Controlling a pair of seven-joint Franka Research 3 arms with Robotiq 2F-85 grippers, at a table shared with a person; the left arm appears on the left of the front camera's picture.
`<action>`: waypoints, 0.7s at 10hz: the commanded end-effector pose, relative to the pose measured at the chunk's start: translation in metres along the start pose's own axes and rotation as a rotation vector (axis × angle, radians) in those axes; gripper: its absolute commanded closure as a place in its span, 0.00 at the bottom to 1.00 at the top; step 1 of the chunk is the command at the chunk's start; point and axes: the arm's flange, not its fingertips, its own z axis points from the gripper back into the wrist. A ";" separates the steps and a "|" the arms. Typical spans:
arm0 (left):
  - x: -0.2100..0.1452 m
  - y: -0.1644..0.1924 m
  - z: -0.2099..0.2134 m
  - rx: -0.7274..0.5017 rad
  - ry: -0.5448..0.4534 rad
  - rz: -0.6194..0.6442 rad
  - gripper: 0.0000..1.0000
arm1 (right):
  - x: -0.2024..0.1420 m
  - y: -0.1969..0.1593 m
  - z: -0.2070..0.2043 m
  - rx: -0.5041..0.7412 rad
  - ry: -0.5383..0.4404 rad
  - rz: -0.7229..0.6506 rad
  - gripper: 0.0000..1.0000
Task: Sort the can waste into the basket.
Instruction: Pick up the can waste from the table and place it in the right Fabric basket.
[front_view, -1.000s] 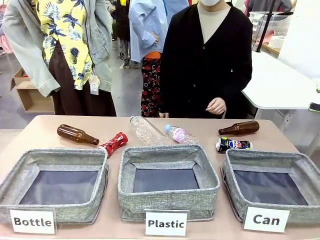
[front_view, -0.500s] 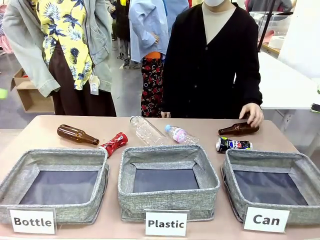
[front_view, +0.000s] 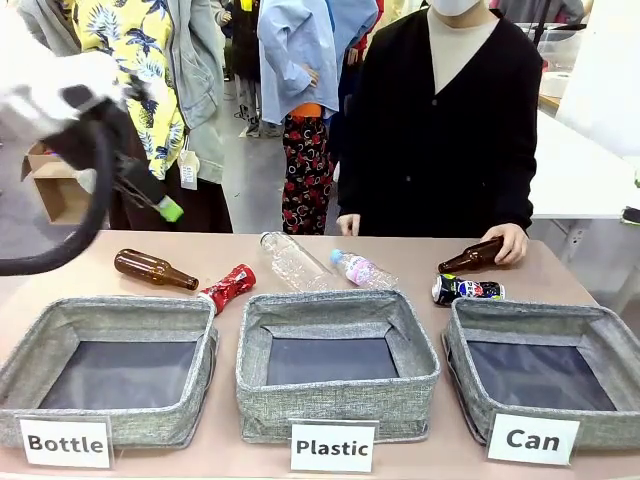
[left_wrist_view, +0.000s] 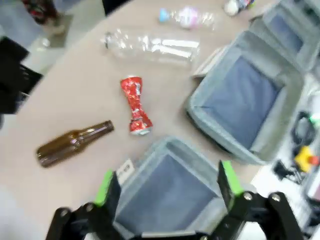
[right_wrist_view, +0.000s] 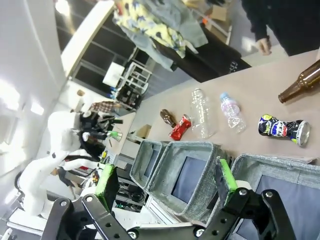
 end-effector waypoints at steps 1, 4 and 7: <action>0.015 0.018 -0.021 -0.002 0.058 -0.115 0.00 | 0.004 -0.002 -0.001 0.019 -0.017 0.030 0.00; 0.014 0.006 -0.025 0.002 0.050 -0.061 0.00 | 0.004 -0.002 -0.001 0.019 -0.017 0.030 0.00; 0.026 0.018 -0.048 -0.059 0.038 -0.150 0.00 | 0.004 -0.002 -0.001 0.019 -0.017 0.030 0.00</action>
